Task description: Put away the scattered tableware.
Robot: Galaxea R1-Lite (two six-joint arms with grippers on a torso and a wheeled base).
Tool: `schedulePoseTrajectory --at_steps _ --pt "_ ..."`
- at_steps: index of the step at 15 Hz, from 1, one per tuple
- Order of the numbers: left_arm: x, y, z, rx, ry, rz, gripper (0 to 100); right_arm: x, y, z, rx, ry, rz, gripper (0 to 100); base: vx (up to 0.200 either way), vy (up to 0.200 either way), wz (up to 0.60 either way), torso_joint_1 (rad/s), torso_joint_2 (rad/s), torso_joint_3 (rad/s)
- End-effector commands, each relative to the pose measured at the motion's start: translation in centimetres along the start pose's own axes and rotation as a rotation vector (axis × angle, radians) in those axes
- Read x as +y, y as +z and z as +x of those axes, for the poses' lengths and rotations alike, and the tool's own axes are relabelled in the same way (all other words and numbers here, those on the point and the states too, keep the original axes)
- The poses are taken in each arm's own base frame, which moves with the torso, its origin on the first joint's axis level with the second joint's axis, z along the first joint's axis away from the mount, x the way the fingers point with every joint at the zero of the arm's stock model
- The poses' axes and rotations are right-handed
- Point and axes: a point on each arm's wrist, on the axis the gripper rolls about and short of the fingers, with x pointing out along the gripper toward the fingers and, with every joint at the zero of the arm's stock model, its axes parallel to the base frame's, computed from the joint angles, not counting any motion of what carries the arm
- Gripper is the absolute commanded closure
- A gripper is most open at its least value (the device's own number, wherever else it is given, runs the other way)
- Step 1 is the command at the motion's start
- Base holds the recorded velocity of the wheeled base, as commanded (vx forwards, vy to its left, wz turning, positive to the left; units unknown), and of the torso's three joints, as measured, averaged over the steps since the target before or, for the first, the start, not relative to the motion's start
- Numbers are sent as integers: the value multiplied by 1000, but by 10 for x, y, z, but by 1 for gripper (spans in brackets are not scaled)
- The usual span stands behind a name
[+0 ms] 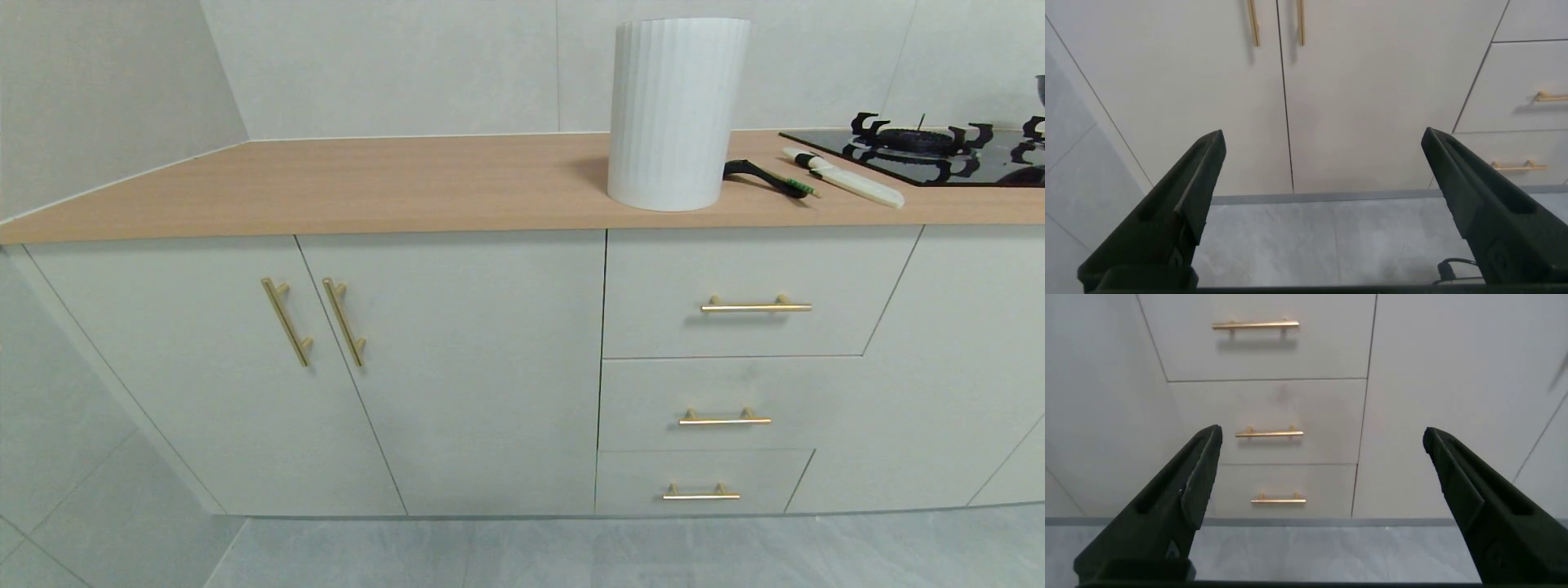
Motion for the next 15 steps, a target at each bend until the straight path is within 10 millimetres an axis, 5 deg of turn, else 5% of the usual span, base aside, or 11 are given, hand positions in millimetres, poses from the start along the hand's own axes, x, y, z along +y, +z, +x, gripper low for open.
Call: schedulePoseTrajectory --at_steps 1,6,11,15 --pt "0 0 0 0 0 0 0 1 11 18 152 61 6 0 0 0 0 0 0 0" --pt "0 0 0 0 0 0 0 3 52 83 421 160 33 0 0 0 0 0 0 0" --pt "0 0 0 0 0 0 0 12 47 147 610 232 26 0 0 0 0 0 0 0" --pt "0 0 0 0 0 0 0 21 35 191 601 254 14 0 0 0 0 0 0 0"
